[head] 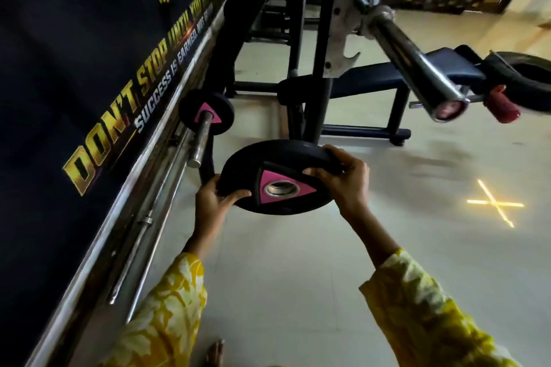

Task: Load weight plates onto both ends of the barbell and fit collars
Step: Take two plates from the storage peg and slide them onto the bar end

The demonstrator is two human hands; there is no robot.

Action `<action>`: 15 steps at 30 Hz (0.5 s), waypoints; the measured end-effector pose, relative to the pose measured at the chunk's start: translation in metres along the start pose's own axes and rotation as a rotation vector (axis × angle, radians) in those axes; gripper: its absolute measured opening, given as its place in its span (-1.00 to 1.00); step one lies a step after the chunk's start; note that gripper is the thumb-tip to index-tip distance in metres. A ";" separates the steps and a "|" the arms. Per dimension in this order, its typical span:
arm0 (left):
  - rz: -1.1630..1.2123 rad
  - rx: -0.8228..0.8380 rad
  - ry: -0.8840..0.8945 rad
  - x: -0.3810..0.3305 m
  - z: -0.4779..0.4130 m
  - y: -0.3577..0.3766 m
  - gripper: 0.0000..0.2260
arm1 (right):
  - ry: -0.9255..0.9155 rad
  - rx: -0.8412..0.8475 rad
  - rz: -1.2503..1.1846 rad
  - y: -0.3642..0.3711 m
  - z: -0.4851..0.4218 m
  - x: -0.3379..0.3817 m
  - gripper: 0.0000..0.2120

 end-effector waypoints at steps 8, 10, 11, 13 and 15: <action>0.024 0.080 0.064 -0.074 0.063 0.085 -0.65 | -0.080 -0.054 0.001 -0.128 0.009 0.018 -0.42; 0.043 0.099 0.076 -0.092 0.065 0.101 -0.62 | -0.089 -0.078 -0.026 -0.152 0.004 0.023 -0.43; 0.040 0.103 0.087 -0.103 0.065 0.109 -0.59 | -0.096 -0.092 -0.044 -0.165 0.002 0.025 -0.44; 0.023 0.112 0.137 -0.131 0.065 0.127 -0.60 | -0.122 -0.112 -0.056 -0.187 -0.005 0.032 -0.45; 0.000 0.112 0.215 -0.162 0.064 0.142 -0.60 | -0.152 -0.121 -0.086 -0.207 -0.015 0.036 -0.46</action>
Point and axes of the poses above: each hand's wrist, its own z-axis away from the middle knuckle, its own y-axis out of the palm, x = y × z, the point moved 10 cm from there along -z, towards the middle knuckle, and after that the axes turned 4 degrees about -x, right-handed, at the moved point
